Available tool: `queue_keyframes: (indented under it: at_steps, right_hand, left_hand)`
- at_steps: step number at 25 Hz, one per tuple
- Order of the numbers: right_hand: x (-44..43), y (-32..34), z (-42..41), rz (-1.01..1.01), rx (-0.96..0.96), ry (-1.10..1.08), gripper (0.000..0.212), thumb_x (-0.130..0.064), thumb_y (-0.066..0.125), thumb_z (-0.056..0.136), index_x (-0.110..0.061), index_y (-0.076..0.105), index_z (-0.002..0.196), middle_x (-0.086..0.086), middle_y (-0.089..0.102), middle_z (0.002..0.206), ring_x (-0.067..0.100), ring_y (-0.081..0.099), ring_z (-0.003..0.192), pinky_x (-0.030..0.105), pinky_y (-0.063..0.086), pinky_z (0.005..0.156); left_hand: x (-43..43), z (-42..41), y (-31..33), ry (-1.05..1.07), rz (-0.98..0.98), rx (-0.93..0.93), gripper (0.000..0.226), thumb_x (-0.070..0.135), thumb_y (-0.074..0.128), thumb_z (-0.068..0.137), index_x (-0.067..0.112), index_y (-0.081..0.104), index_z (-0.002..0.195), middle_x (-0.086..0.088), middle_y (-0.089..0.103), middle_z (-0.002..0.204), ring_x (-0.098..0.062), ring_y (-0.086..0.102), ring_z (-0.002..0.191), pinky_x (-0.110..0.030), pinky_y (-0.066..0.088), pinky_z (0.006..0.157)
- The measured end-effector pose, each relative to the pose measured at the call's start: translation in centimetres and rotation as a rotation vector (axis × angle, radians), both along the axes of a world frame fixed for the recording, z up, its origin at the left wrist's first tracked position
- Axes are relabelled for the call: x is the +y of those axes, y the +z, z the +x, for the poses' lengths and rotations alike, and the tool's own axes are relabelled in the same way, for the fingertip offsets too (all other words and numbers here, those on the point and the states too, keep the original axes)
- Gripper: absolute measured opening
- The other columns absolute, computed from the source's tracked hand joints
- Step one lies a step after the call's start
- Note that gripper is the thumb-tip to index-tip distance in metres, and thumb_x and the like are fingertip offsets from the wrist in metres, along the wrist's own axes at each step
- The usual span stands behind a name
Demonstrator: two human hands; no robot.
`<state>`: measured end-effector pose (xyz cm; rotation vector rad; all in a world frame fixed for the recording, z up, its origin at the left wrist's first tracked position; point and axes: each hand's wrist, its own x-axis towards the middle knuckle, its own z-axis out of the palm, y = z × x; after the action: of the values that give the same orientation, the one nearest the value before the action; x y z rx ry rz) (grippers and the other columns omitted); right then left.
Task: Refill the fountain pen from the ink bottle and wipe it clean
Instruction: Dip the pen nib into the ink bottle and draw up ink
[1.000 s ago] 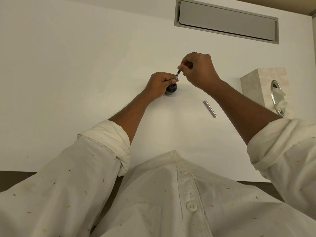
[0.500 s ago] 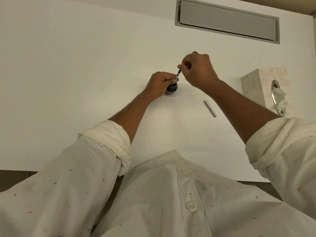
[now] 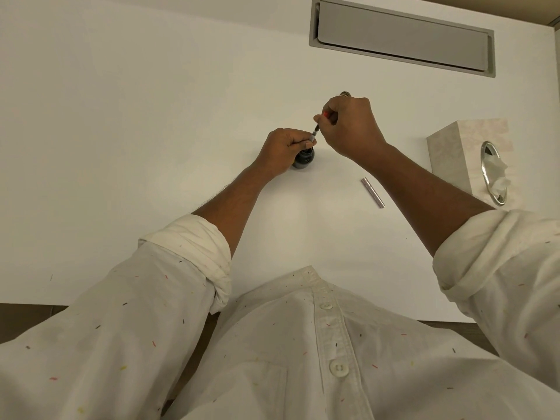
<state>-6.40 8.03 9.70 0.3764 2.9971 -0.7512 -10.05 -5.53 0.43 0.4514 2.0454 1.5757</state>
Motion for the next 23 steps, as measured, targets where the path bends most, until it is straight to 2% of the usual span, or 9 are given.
queue_keyframes:
  at_steps: [3, 10, 14, 17, 23]
  right_hand:
    - [-0.02, -0.06, 0.23, -0.046, -0.011, -0.001, 0.02, -0.023, 0.065, 0.088, -0.003, 0.064, 0.091, 0.013, 0.065, 0.08, 0.026, 0.057, 0.085, 0.03, 0.045, 0.075]
    - [-0.27, -0.26, 0.4, -0.125, -0.029, -0.057, 0.022, -0.012, 0.069, 0.083, -0.005, 0.061, 0.103, 0.011, 0.069, 0.093, 0.014, 0.059, 0.074, 0.019, 0.043, 0.068]
    - [-0.37, -0.31, 0.49, -0.148, -0.027, -0.096, 0.021, -0.008, 0.068, 0.083, -0.004, 0.06, 0.101, 0.013, 0.07, 0.089, 0.015, 0.062, 0.073, 0.007, 0.04, 0.059]
    - [-0.4, -0.27, 0.55, -0.152, -0.008, -0.103, 0.017, -0.007, 0.067, 0.084, -0.004, 0.06, 0.099, 0.015, 0.07, 0.089, 0.021, 0.067, 0.079, 0.005, 0.04, 0.058]
    - [-0.66, -0.4, 0.9, -0.147, 0.029, -0.112, 0.016, -0.008, 0.065, 0.085, -0.005, 0.06, 0.1, 0.013, 0.069, 0.09, 0.021, 0.064, 0.076, -0.003, 0.035, 0.05]
  left_hand:
    - [-0.13, 0.04, 0.19, -0.007, 0.008, 0.002, 0.021, 0.007, 0.062, 0.085, 0.001, 0.069, 0.104, -0.013, 0.07, 0.109, -0.013, 0.062, 0.1, -0.023, 0.046, 0.096]
    - [-0.21, 0.11, 0.12, -0.016, -0.003, 0.01, 0.022, 0.008, 0.061, 0.086, 0.001, 0.069, 0.106, -0.013, 0.069, 0.11, -0.017, 0.063, 0.103, -0.024, 0.046, 0.096]
    - [-0.2, 0.18, 0.11, -0.014, 0.003, 0.008, 0.022, 0.009, 0.062, 0.086, 0.002, 0.069, 0.105, -0.01, 0.07, 0.107, -0.014, 0.063, 0.099, -0.02, 0.047, 0.092]
    - [-0.29, 0.09, 0.14, -0.031, 0.0, -0.001, 0.023, 0.008, 0.061, 0.086, 0.002, 0.068, 0.107, -0.011, 0.069, 0.11, -0.01, 0.06, 0.098, -0.013, 0.045, 0.088]
    - [-0.86, 0.11, 0.77, -0.017, 0.0, 0.004, 0.027, 0.014, 0.059, 0.089, 0.006, 0.066, 0.113, -0.007, 0.065, 0.121, -0.014, 0.057, 0.114, -0.02, 0.042, 0.099]
